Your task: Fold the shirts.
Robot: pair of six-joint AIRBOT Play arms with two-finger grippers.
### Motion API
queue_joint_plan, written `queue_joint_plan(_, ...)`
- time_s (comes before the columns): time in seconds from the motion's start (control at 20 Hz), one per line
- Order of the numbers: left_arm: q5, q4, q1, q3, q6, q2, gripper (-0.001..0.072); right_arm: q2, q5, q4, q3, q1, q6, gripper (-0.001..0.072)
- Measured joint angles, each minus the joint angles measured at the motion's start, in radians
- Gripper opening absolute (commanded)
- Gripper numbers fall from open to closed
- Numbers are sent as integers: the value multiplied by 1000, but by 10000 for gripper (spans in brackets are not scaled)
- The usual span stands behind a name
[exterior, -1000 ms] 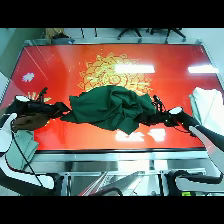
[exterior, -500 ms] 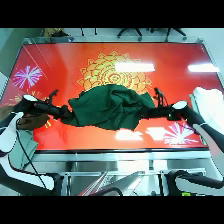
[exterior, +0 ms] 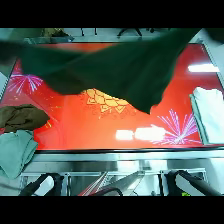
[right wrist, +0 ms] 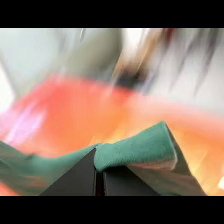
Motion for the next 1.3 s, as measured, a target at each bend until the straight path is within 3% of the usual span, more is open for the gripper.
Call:
queue_joint_plan(0.25,126,-26,171,267,-39,212,7,46,-108,-103,340,-104,-40,20)
queue_joint_plan(0.4,149,-31,267,346,-64,234,7,31,-161,-131,404,-136,-70,21)
queue_joint_plan(0.55,135,-33,275,335,-72,195,7,-56,-164,-64,420,-148,-88,21)
queue_joint_plan(0.8,145,61,60,121,-13,-1,8,-309,-108,151,280,-91,-159,21)
queue_joint_plan(1.0,240,307,-140,-61,40,-261,8,-550,-133,96,146,44,-177,21)
queue_joint_plan(1.15,340,410,-206,-112,63,-473,10,-725,-197,47,111,135,-168,23)
queue_joint_plan(1.2,355,428,-213,-107,69,-533,15,-771,-222,37,105,156,-157,70)
queue_joint_plan(1.25,358,443,-218,-89,72,-594,18,-810,-245,30,101,171,-146,261)
queue_joint_plan(1.3,351,452,-219,-62,77,-648,286,-837,-260,24,98,181,-137,301)
